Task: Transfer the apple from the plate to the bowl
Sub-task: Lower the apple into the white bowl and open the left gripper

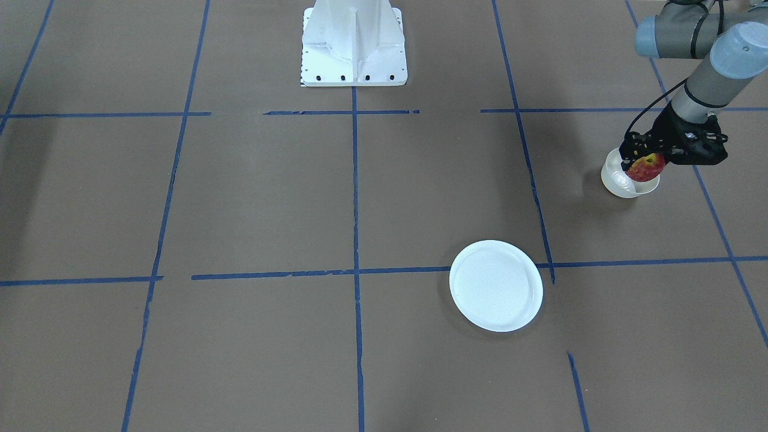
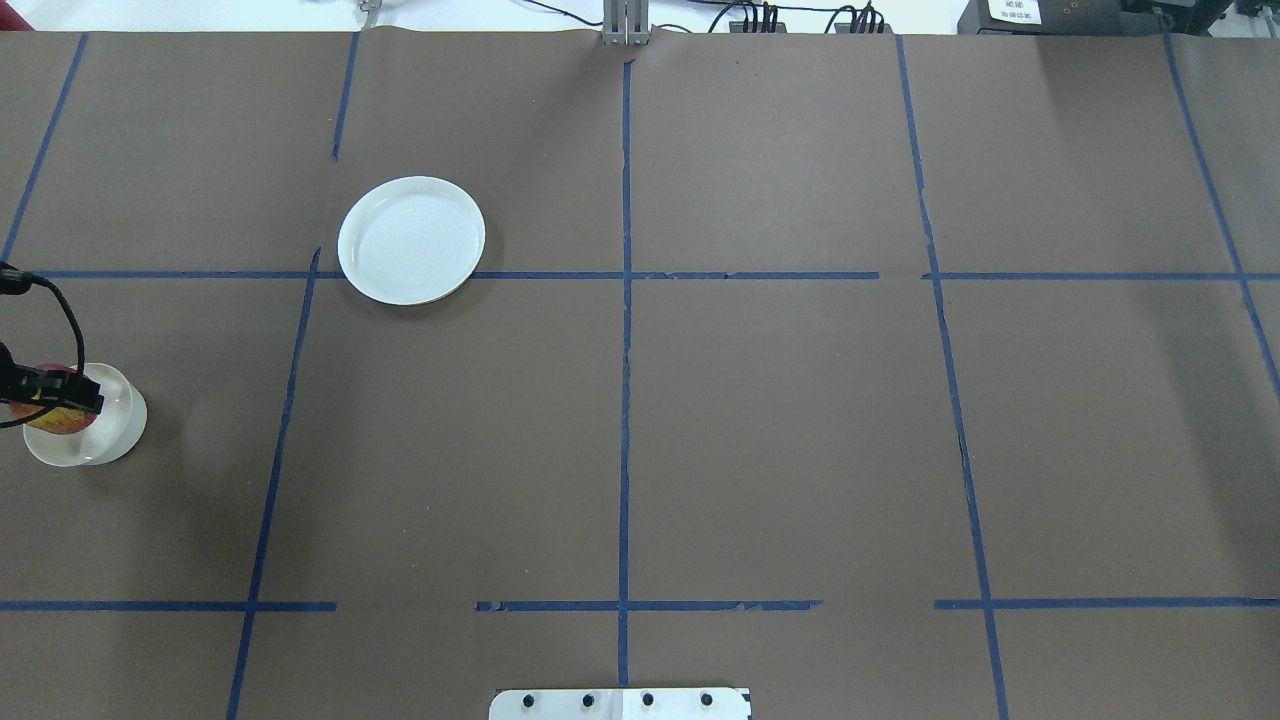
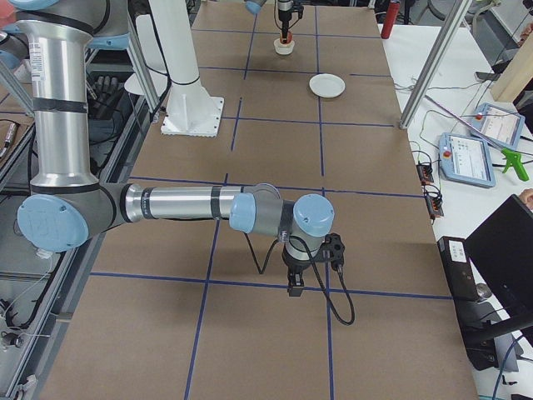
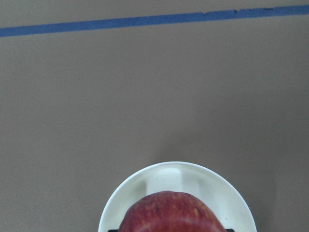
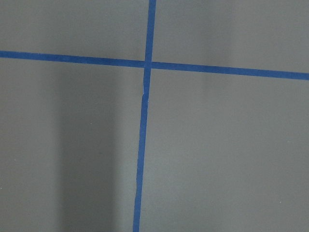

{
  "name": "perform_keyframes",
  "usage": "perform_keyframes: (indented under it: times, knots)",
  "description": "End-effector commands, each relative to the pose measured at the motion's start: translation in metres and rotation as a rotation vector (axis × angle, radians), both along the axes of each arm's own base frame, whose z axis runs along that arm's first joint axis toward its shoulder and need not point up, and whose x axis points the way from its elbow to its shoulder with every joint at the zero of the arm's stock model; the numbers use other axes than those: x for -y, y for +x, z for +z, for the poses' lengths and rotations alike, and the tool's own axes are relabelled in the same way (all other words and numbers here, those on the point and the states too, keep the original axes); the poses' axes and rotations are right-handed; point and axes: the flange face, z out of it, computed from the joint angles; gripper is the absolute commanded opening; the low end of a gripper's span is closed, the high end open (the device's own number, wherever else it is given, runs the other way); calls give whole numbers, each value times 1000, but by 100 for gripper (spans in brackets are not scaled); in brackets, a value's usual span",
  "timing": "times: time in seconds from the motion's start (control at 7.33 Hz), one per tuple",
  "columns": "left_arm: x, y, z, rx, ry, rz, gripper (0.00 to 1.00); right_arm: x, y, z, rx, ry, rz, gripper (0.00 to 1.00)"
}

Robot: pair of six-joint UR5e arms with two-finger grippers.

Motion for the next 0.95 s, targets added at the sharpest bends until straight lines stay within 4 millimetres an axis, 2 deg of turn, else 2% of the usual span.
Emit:
perform_keyframes:
  times: [0.0, 0.14, 0.41, 0.55, 0.68, 0.82]
  knots:
    - [-1, 2, 5, 5, -4, 6, 99, 0, 0, 0, 0, 0, 0, 100]
    - [-1, 2, 5, 5, -4, 6, 100, 0, 0, 0, 0, 0, 0, 100]
    - [-2, 2, -9, -31, -11, 25, 100, 0, 0, 0, 0, 0, 0, 100]
    - [-3, -1, -38, -79, 11, 34, 100, 0, 0, 0, 0, 0, 0, 100]
    - [0, -11, -45, -90, 2, 38, 100, 0, 0, 0, 0, 0, 0, 100]
    - [36, -18, -71, -70, 62, 59, 100, 0, 0, 0, 0, 0, 0, 100]
